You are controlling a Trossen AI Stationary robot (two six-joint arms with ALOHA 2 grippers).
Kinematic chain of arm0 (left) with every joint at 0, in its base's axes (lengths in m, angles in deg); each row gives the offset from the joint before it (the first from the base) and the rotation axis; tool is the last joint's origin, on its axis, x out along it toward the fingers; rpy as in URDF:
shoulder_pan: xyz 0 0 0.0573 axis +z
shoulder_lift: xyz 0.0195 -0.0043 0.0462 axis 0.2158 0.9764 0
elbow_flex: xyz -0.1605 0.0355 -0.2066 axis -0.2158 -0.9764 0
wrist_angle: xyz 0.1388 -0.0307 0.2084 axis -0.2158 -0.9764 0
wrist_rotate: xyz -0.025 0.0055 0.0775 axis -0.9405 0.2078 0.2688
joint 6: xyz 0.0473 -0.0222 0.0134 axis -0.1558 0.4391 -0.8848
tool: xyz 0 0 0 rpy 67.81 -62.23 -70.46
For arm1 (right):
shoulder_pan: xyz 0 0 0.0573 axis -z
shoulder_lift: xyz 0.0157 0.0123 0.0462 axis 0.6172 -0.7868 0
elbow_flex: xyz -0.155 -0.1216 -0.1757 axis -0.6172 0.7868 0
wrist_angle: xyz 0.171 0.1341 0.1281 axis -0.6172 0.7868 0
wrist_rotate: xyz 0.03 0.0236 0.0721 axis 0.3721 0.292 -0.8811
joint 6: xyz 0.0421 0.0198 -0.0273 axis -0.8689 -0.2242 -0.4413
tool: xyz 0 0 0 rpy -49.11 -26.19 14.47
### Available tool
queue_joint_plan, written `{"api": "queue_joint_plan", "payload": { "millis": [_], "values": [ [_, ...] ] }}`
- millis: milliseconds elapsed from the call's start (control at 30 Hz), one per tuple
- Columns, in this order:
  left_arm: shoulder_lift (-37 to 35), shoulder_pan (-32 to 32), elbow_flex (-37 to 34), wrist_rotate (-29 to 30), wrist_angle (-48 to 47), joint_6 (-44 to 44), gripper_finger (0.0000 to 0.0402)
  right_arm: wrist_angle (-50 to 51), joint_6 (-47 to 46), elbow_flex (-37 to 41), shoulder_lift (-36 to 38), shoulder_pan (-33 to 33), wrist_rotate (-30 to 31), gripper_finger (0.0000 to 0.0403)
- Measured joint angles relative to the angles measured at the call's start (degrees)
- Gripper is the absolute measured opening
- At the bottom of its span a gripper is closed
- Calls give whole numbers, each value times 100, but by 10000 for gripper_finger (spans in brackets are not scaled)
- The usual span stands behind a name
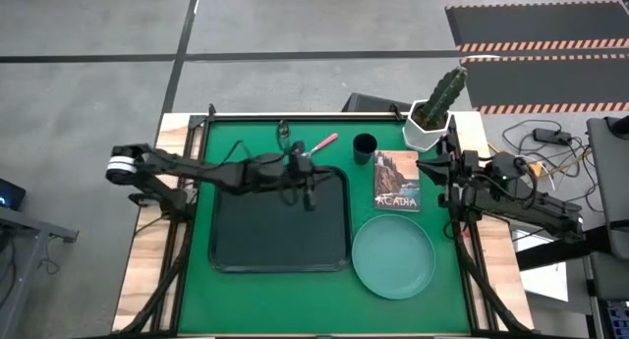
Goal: Pick and place plate/cup/fork/spoon on tray
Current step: Put the dark blue cup on the black serving tray
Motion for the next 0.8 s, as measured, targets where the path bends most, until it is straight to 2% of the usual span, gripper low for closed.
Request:
{"api": "queue_joint_plan", "payload": {
  "millis": [267,367,633,800],
  "values": [
    [990,350,1677,-60,-1726,-520,2,256,68,-275,2,0,-188,9],
    [1287,464,1991,-74,-1803,-731,1,230,104,-246,4,0,-402,9],
    [2002,815,2368,-309,-1580,-745,2,237,120,-245,12,0,-421,9],
    [2596,876,2851,-688,-1524,-464,2,233,16,-275,35,0,-420,9]
  ]
}}
